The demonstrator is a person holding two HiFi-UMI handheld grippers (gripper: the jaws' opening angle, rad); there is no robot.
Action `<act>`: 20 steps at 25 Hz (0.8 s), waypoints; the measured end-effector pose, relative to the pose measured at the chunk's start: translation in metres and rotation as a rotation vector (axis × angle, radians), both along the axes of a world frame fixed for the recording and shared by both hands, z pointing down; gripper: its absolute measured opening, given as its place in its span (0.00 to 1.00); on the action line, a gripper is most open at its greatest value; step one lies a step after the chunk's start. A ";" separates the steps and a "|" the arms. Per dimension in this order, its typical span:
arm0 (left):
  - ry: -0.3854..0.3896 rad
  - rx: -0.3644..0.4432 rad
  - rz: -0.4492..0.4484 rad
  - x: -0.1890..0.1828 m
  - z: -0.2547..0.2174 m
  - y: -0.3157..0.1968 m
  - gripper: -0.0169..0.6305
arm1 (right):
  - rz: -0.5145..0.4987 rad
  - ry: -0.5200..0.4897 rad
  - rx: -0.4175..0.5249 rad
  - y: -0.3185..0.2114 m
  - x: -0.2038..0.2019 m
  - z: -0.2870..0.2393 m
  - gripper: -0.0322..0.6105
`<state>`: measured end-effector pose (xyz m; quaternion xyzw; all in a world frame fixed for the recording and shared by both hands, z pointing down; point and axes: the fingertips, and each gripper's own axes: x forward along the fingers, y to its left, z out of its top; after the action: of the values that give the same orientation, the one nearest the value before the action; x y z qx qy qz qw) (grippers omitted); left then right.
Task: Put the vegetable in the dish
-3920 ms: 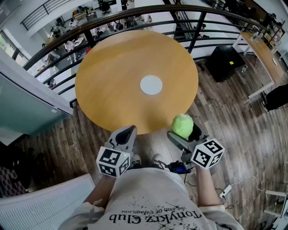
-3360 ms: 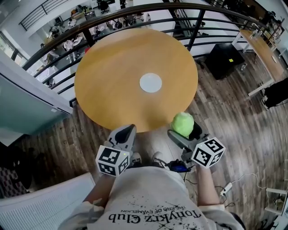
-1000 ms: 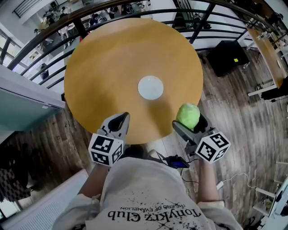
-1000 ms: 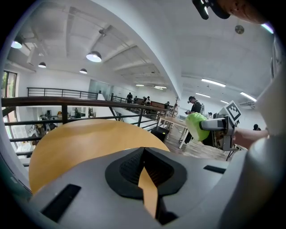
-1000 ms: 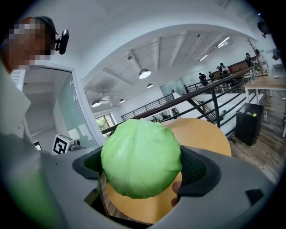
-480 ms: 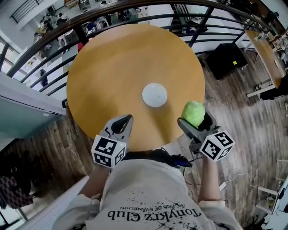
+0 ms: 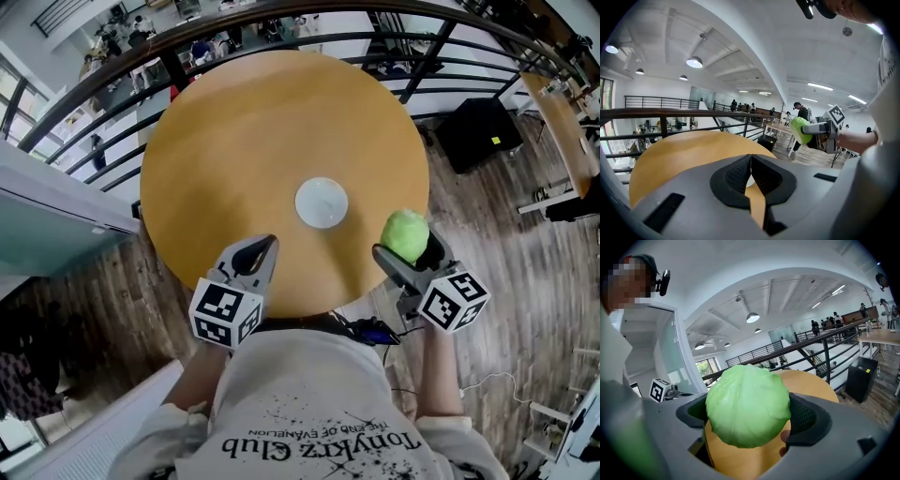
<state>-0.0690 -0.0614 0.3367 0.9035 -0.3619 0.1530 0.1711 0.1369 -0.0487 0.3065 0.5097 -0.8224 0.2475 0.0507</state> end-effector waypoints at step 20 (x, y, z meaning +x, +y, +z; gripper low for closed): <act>-0.010 -0.038 -0.037 0.014 0.013 -0.018 0.06 | -0.049 -0.008 -0.066 -0.033 0.008 0.027 0.81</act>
<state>-0.0549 -0.0789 0.3494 0.8924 -0.3766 0.1614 0.1893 0.1445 -0.0815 0.3331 0.4867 -0.8261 0.2753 0.0705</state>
